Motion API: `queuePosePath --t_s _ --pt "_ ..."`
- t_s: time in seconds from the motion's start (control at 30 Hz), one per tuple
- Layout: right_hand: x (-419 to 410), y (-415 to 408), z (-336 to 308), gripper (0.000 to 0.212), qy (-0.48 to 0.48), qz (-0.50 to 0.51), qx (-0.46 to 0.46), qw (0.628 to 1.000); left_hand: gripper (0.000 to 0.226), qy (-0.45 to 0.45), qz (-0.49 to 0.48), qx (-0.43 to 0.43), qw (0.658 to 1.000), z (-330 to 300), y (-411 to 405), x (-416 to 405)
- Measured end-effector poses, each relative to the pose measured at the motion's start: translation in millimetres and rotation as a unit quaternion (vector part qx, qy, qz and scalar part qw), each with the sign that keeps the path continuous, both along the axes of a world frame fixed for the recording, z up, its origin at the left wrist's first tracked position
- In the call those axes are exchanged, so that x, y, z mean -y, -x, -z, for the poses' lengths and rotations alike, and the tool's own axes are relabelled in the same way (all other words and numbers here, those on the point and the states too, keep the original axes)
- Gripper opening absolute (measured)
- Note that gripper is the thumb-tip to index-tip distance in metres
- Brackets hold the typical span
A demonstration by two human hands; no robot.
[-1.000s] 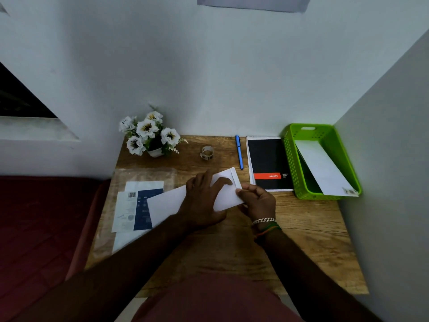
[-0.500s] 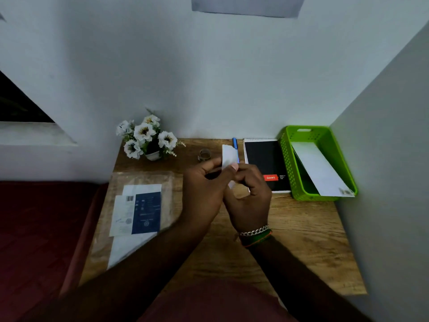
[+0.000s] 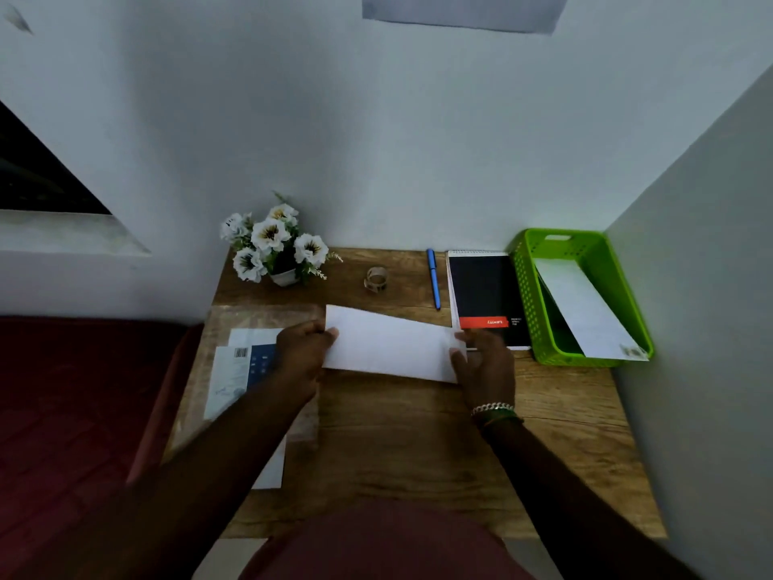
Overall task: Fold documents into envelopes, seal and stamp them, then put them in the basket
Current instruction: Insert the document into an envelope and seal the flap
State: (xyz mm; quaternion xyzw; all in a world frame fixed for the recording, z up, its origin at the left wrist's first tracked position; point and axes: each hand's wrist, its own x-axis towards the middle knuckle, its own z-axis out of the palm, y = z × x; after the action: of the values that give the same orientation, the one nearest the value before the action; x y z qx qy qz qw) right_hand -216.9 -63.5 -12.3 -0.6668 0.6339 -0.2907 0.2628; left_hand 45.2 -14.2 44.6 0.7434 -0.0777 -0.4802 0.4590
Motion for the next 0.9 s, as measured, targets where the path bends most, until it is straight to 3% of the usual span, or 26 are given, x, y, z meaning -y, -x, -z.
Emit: queuePosePath --t_s 0.13,0.27,0.33,0.43,0.53,0.63,0.9 --pt "-17 4 31 0.035 -0.051 -0.103 -0.135 0.984 0.031 -0.022 0.044 0.127 0.991 31 -3 -6" --pt "-16 2 36 0.037 -0.048 -0.121 -0.189 0.973 0.033 0.006 0.099 0.265 0.959 43 -1 -7" --pt "-16 0 35 0.038 -0.040 -0.129 -0.186 0.973 0.049 0.030 0.154 0.374 0.914 50 -1 -9" --pt "-16 -2 35 0.042 -0.020 -0.143 -0.184 0.972 0.069 0.029 0.321 0.515 0.794 65 -2 -14" --pt "-16 -5 37 0.038 -0.024 -0.167 -0.181 0.969 0.068 0.032 0.474 0.516 0.713 66 9 -14" --pt "-12 -10 38 0.040 -0.030 -0.198 -0.187 0.962 0.068 0.033 0.547 0.509 0.664 72 18 -11" --pt "23 -33 24 0.022 0.029 -0.180 -0.183 0.966 0.068 0.001 0.568 0.523 0.636 99 12 -16"
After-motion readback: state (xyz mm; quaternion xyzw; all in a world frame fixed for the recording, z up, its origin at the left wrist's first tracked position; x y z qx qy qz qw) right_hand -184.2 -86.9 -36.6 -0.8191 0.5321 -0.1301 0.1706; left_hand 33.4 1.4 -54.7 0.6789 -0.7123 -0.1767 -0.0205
